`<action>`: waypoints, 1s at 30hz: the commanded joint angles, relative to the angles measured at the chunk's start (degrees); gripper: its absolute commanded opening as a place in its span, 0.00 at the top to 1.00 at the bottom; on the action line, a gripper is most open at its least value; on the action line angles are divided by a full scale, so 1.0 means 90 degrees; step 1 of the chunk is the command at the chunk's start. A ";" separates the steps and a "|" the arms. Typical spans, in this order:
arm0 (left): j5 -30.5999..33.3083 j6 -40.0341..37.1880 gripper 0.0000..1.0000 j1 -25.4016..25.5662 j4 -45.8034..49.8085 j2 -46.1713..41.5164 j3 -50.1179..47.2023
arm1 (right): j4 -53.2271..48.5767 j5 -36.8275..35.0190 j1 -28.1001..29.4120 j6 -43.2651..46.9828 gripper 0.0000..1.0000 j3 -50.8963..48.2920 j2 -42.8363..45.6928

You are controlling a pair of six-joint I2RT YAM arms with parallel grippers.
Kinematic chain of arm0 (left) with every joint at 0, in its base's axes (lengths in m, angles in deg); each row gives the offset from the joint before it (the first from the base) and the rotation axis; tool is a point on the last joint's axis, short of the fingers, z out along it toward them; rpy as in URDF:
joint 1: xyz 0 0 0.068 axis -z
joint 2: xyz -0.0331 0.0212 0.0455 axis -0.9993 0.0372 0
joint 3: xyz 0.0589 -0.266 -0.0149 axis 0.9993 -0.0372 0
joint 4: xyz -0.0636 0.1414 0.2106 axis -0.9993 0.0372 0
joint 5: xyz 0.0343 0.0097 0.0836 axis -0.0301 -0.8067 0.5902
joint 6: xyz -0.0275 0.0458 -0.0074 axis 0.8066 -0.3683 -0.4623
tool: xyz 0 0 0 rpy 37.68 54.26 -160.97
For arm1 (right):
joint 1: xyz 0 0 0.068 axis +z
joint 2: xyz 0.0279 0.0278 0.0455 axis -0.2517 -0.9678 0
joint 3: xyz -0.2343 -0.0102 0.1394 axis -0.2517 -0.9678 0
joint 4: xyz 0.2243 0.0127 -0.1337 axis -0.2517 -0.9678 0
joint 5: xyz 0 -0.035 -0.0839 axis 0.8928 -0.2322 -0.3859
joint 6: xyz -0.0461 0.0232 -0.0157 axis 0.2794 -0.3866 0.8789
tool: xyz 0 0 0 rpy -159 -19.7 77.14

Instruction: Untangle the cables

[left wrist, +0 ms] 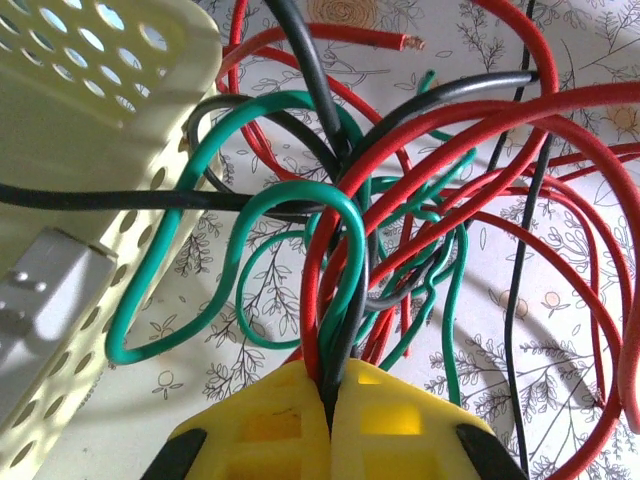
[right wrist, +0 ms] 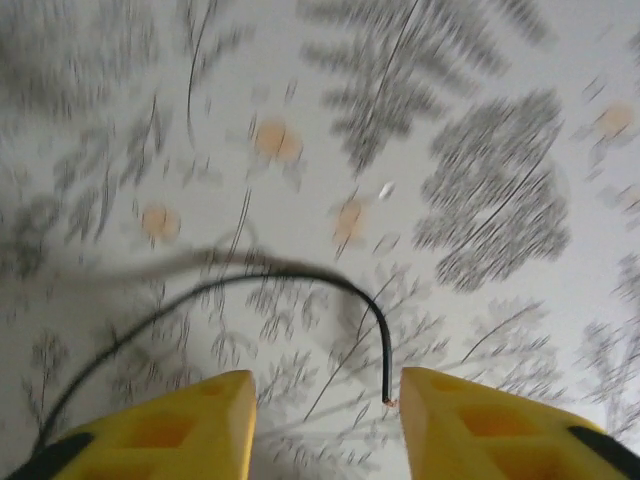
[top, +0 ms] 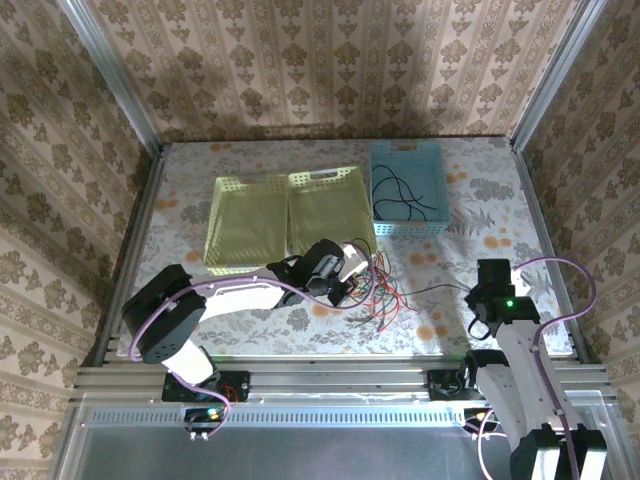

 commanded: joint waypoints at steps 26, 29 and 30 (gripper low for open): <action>-0.0143 -0.0199 1.00 0.0125 -0.0051 0.0258 0.0384 | 0.1657 0.1569 0.1592 -0.0287 0.40 0.1128 -0.3283; -0.0132 -0.0214 1.00 0.0149 -0.0041 0.0262 0.0376 | 0.1596 0.1317 0.1593 -0.0632 0.40 0.1051 -0.3424; -0.0132 -0.0219 1.00 0.0145 -0.0041 0.0260 0.0382 | 0.1736 0.1326 0.1586 -0.0752 0.40 0.0936 -0.3453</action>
